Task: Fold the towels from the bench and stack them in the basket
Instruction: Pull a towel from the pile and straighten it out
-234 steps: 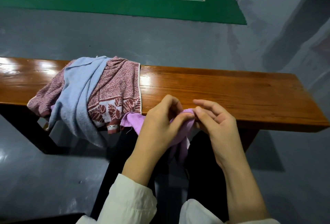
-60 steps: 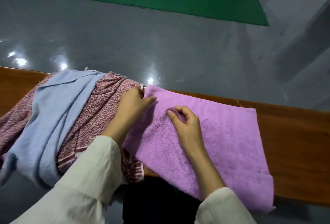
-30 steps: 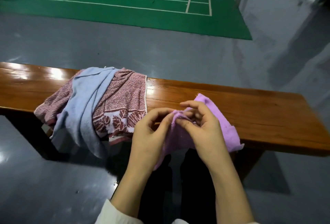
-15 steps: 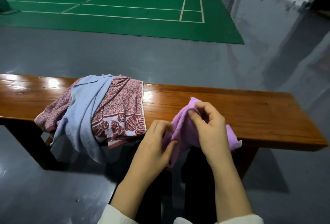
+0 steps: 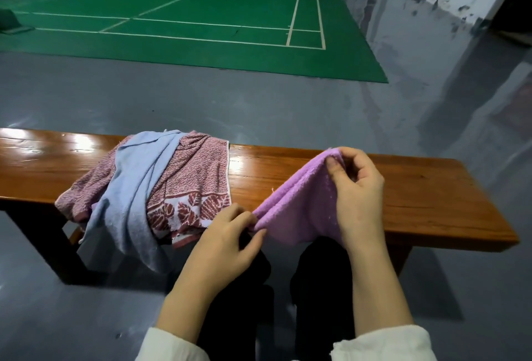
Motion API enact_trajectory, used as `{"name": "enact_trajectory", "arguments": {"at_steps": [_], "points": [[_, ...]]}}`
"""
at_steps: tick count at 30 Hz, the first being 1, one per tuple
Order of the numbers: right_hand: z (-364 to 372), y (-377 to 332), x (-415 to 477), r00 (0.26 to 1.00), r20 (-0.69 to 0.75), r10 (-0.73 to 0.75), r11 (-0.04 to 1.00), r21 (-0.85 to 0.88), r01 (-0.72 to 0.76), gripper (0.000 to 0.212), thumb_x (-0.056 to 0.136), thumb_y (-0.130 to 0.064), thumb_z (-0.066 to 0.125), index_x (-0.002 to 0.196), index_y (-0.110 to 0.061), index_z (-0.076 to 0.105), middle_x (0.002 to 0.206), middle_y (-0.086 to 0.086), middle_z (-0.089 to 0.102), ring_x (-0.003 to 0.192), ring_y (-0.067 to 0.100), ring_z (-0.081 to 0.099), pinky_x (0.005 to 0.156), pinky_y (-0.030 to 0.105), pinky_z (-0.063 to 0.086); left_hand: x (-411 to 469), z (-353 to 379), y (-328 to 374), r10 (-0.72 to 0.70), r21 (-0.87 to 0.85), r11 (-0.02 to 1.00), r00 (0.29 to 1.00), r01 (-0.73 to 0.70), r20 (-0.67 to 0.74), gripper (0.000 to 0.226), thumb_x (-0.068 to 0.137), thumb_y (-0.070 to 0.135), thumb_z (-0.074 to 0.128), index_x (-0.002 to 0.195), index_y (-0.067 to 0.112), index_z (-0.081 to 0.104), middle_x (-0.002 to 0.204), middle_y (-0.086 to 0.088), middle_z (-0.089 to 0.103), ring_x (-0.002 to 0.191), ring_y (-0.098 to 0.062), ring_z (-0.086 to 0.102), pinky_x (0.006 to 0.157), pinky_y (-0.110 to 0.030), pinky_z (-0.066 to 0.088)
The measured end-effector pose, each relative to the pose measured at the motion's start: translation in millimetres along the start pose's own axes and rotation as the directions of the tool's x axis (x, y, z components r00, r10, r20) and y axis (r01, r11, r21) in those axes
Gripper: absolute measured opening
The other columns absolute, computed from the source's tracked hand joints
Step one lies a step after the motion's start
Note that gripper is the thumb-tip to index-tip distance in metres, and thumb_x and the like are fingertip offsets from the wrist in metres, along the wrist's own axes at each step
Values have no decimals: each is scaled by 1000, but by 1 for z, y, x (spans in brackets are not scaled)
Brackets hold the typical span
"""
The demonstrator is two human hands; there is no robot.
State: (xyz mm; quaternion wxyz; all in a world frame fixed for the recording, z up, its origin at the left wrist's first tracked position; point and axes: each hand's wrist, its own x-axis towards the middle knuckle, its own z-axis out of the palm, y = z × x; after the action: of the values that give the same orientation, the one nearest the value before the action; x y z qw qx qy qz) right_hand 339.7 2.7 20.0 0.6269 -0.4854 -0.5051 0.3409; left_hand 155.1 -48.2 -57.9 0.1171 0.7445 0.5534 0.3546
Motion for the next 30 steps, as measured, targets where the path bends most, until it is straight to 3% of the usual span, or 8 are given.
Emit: {"name": "enact_trajectory", "arguments": {"at_steps": [4,7,10,14,17,21,25,30], "points": [[-7,-7,10,1000,7,-24,1000,-16,24,20,88,-5,62,83,-24,62,82,-13,64,76,-10,57,75,7,42,18,-19,0,-8,-6,1000,992,7,-125,35,82,46,59,71,15,46,75,9,43,69,-8,43,66,-17,35],[-14,-18,21,998,4,-56,997,-59,56,11,89,-7,63,88,-18,63,83,-11,65,77,-8,57,77,10,45,51,-40,10,35,11,999,970,-34,-240,31,81,34,65,68,19,40,67,5,42,62,-8,35,60,-14,33],[-24,-36,35,992,-34,-122,988,-95,118,14,90,-11,63,86,-25,62,83,-12,64,76,-4,56,73,9,45,90,-64,27,6,-19,1000,946,-12,-324,29,80,13,73,71,16,46,66,2,50,61,-10,45,59,-13,37],[-31,-61,50,969,-102,-225,969,-124,212,13,91,-15,62,85,-27,59,83,-10,60,75,2,54,68,8,43,127,-97,57,27,-110,992,949,-65,-315,22,84,12,69,102,19,58,84,5,60,70,-1,54,68,-5,43],[-30,-74,58,930,-185,-317,942,-177,286,4,93,-16,58,89,-17,57,93,-3,53,79,1,50,70,4,38,141,-109,74,61,-196,972,943,-131,-328,7,87,16,66,93,20,64,90,7,57,78,-1,54,73,-8,43],[-22,-88,69,954,-189,-234,971,-10,237,17,97,-15,52,83,-25,50,79,-6,53,66,-6,47,62,8,38,148,-107,91,-95,-568,817,950,-95,-296,22,86,30,52,90,9,58,83,2,54,77,-6,47,71,-24,40],[-9,-85,86,962,-201,-185,980,34,196,6,98,-13,49,92,-15,50,80,-8,51,69,-1,46,63,6,38,160,-104,89,-91,-497,862,933,-102,-348,15,94,22,56,92,7,58,80,1,57,73,-8,48,68,-26,41],[12,-59,109,989,-127,-69,997,-37,65,8,98,-12,50,91,-11,49,75,-6,47,68,7,41,56,8,37,184,-94,58,-197,-439,897,939,56,-283,15,94,15,56,84,18,67,78,6,64,72,-6,53,71,-31,44]]}}
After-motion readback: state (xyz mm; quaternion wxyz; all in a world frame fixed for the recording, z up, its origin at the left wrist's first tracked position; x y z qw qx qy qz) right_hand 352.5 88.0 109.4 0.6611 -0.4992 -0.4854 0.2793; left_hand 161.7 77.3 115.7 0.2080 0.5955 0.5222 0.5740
